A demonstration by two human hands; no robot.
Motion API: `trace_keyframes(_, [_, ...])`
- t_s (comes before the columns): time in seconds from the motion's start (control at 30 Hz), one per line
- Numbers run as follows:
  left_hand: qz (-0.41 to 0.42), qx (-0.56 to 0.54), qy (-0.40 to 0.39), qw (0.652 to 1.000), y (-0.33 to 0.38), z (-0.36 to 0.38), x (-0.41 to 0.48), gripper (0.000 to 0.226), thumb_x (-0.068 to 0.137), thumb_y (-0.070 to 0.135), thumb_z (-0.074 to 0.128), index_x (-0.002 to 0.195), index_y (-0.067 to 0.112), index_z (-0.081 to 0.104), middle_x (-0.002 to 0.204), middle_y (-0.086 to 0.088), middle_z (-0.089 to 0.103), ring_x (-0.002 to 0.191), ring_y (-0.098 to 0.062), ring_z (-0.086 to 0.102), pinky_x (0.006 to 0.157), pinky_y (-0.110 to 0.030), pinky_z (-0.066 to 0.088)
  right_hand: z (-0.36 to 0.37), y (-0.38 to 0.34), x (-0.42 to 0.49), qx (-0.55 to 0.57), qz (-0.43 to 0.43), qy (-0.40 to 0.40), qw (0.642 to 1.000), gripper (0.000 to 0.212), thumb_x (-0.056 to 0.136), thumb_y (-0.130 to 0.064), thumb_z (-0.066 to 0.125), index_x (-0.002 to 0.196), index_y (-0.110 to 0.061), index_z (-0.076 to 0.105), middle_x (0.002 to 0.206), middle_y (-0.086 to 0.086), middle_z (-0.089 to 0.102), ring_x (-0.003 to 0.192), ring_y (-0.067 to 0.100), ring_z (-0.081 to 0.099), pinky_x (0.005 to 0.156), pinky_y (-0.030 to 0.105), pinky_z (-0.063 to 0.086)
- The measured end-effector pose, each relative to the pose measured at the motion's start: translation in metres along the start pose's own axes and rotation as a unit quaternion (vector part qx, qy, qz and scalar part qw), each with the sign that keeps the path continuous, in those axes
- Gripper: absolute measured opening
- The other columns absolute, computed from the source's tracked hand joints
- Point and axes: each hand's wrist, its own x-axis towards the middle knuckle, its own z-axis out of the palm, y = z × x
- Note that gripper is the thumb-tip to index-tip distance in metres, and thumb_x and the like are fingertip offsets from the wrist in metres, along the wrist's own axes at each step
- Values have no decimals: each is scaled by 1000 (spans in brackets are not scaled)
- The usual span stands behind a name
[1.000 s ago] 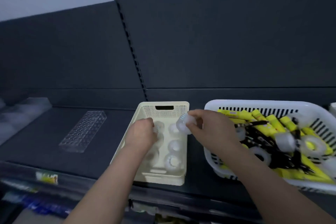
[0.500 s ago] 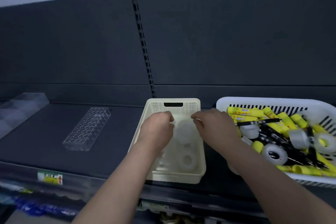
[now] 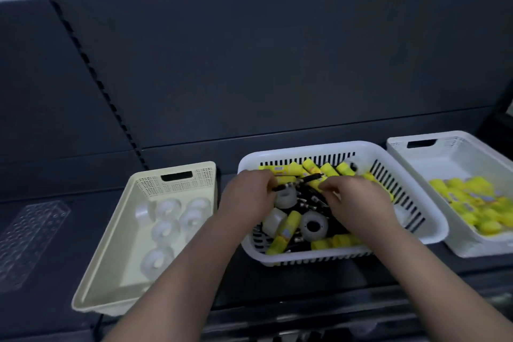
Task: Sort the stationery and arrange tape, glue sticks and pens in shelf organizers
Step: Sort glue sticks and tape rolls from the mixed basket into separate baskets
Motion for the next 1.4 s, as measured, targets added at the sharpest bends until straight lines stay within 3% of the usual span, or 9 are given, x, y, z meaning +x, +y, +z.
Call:
trace_keyframes(0.2, [7,7,-25,1000,32,20,10,15,90,26,57,101,26,67,103,6,68,99,-17,59,78,-34,51,2,43,-5,2,52,24,998,25,89,-31,53,112,-32,66,100,-7,70,98,19,62,67,29,49])
trace_keyframes(0.47, [-44,20,21,999,41,28,9,19,90,22,51,102,27,66,98,6,68,92,-18,59,70,-31,50,11,42,7,14,19,-35,999,42,75,-60,64,105,-30,62,87,-7,66,89,18,61,62,26,47])
trace_keyframes(0.63, [-68,66,39,995,32,29,6,21,86,12,55,100,24,66,92,5,68,97,-19,53,62,-28,39,13,37,14,34,-6,-65,997,35,83,-35,57,118,-41,57,95,-8,66,94,19,61,62,27,45])
trace_keyframes(0.77, [-89,99,15,991,35,34,7,13,88,24,57,86,18,69,84,0,65,96,-23,48,64,-32,45,5,33,12,88,-43,-21,995,52,72,-31,61,123,-39,54,98,-10,64,95,17,57,62,29,49])
trace_keyframes(0.87, [-88,113,8,990,39,40,8,14,88,26,59,81,17,67,89,-2,61,98,-25,48,64,-31,39,-3,33,12,90,-70,-6,993,58,75,-34,60,131,-37,48,100,-8,66,96,17,57,66,31,51])
trace_keyframes(1.0, [-99,-64,21,993,38,30,7,9,88,28,64,92,21,70,101,1,61,97,-19,56,77,-30,45,-2,34,11,101,-65,-12,993,48,82,-37,56,129,-41,51,106,-11,66,97,14,58,69,30,51])
trace_keyframes(1.1, [-133,-186,73,971,25,9,0,5,86,28,67,82,27,63,97,4,64,88,-19,62,74,-28,47,1,22,12,106,-94,-1,990,45,84,-34,58,129,-38,53,110,-11,65,103,15,54,64,25,41])
trace_keyframes(1.27, [-204,-12,164,965,-34,-22,-26,10,89,29,60,92,19,61,98,-2,63,90,-24,60,68,-30,39,6,-29,11,150,-163,12,975,42,83,-29,64,125,-34,59,108,-10,67,100,18,55,68,27,41])
trace_keyframes(1.4, [-264,132,107,949,-88,-39,-55,18,92,33,54,99,17,62,101,-4,64,92,-27,61,66,-31,43,12,-73,10,169,-199,14,965,41,81,-28,64,121,-32,62,102,-10,69,94,17,56,71,30,42])
